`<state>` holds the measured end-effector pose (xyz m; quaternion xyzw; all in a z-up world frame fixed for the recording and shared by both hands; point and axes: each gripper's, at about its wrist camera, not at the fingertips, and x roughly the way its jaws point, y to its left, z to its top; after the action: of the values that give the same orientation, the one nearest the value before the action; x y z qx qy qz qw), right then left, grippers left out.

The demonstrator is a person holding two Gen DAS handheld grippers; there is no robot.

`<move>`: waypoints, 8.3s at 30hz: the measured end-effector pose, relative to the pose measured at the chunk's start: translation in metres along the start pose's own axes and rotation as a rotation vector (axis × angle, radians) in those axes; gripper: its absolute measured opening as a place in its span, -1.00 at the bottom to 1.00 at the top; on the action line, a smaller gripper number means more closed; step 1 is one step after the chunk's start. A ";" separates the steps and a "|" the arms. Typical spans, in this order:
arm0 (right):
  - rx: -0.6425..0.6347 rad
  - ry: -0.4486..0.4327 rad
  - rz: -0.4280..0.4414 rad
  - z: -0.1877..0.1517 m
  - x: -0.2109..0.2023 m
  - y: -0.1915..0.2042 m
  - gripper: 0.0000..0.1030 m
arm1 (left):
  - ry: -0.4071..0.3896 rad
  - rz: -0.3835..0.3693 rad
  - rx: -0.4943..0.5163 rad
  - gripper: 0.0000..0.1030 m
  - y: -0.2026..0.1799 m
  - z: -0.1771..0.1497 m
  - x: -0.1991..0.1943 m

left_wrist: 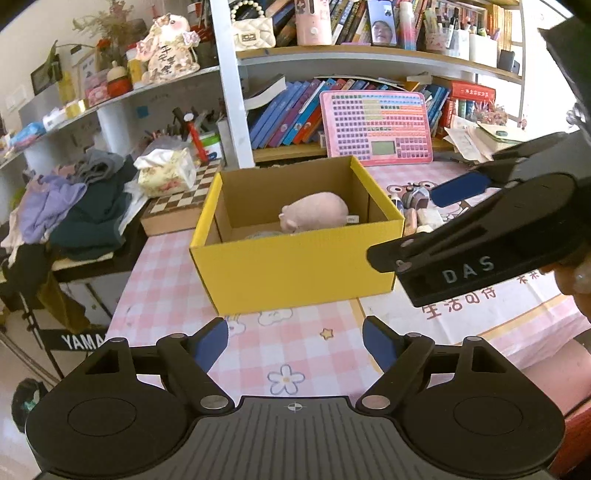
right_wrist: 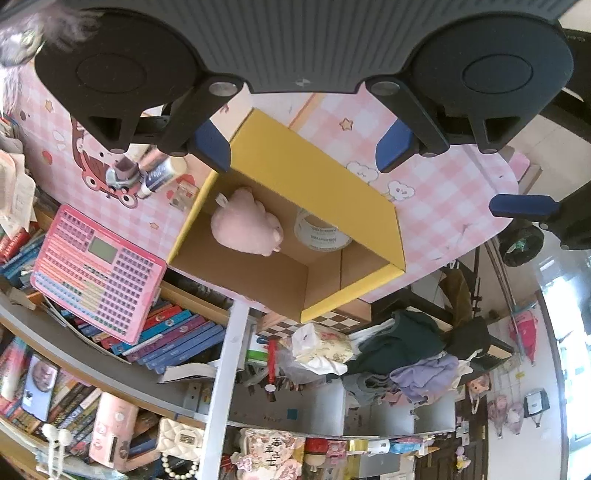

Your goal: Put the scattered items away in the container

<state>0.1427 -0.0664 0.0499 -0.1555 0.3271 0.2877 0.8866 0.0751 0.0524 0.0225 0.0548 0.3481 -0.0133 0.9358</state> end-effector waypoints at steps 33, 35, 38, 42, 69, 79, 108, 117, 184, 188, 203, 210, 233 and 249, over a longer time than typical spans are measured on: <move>0.233 0.062 -0.160 -0.105 -0.045 -0.022 0.84 | 0.058 -0.055 0.007 0.73 -0.051 -0.034 -0.002; 0.244 0.066 -0.176 -0.108 -0.046 -0.023 0.86 | 0.060 -0.058 0.004 0.73 -0.052 -0.035 -0.002; 0.258 0.070 -0.195 -0.111 -0.047 -0.024 0.87 | 0.064 -0.072 0.001 0.73 -0.054 -0.037 -0.003; 0.267 0.072 -0.217 -0.115 -0.050 -0.026 0.88 | 0.058 -0.090 0.010 0.73 -0.061 -0.037 -0.003; 0.395 0.068 -0.358 -0.134 -0.059 -0.070 0.89 | -0.008 -0.222 0.083 0.73 -0.102 -0.018 0.012; 0.406 0.070 -0.347 -0.133 -0.051 -0.099 0.85 | -0.010 -0.238 0.097 0.71 -0.124 -0.004 0.031; 0.463 0.107 -0.162 -0.084 0.052 -0.232 0.19 | 0.041 -0.168 0.140 -0.16 -0.193 0.083 0.149; 0.379 0.154 -0.010 -0.066 0.109 -0.261 0.17 | 0.114 -0.071 0.066 -0.16 -0.210 0.096 0.195; 0.253 0.238 0.106 -0.087 0.133 -0.286 -0.14 | 0.209 -0.092 0.012 -0.54 -0.216 0.114 0.217; 0.296 0.229 0.093 -0.093 0.118 -0.280 -0.14 | 0.203 -0.108 0.029 -0.54 -0.211 0.108 0.206; 0.405 0.191 -0.035 -0.100 0.064 -0.241 -0.14 | 0.109 -0.222 0.025 -0.54 -0.173 0.087 0.145; 0.417 0.146 -0.089 -0.099 0.029 -0.202 -0.14 | 0.052 -0.265 0.036 -0.54 -0.147 0.070 0.109; 0.380 0.156 -0.079 -0.121 -0.017 -0.043 -0.14 | 0.040 -0.263 -0.056 -0.54 -0.052 -0.025 0.016; 0.243 0.140 -0.016 -0.092 -0.009 0.021 -0.14 | -0.009 -0.205 -0.146 -0.54 0.003 -0.043 -0.004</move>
<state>0.0787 -0.0962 -0.0137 -0.0692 0.4195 0.2272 0.8762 0.0444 0.0603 -0.0067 -0.0494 0.3478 -0.0840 0.9325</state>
